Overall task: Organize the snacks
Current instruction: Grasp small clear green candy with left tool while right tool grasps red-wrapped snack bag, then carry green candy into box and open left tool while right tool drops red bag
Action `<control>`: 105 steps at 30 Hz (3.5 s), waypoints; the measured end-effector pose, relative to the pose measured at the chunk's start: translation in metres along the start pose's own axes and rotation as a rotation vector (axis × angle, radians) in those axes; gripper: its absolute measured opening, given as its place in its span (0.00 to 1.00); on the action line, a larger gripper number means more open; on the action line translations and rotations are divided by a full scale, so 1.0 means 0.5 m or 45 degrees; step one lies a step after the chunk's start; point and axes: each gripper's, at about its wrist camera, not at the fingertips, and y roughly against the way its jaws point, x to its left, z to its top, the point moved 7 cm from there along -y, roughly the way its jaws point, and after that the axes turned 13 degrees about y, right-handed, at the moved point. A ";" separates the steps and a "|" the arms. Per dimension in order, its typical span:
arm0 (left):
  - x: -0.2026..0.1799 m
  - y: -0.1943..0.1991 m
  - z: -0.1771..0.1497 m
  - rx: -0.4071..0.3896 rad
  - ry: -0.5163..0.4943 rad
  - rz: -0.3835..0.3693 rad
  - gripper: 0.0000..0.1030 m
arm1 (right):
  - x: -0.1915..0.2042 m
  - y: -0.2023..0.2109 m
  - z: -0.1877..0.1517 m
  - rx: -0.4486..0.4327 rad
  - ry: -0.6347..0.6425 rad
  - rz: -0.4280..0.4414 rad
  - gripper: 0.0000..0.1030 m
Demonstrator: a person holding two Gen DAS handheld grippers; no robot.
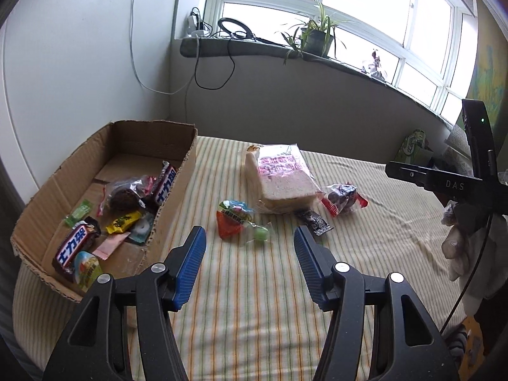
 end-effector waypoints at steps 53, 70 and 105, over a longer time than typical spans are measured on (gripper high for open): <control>-0.030 -0.129 -0.025 0.149 -0.062 -0.014 0.22 | 0.023 -0.139 -0.048 0.165 0.040 0.025 0.54; 0.015 0.018 0.027 -0.035 -0.005 -0.043 0.22 | 0.151 -0.001 0.010 0.049 0.169 0.034 0.54; 0.249 0.100 0.112 -0.196 0.159 0.054 0.22 | 0.480 -0.060 0.167 -0.033 0.373 0.228 0.55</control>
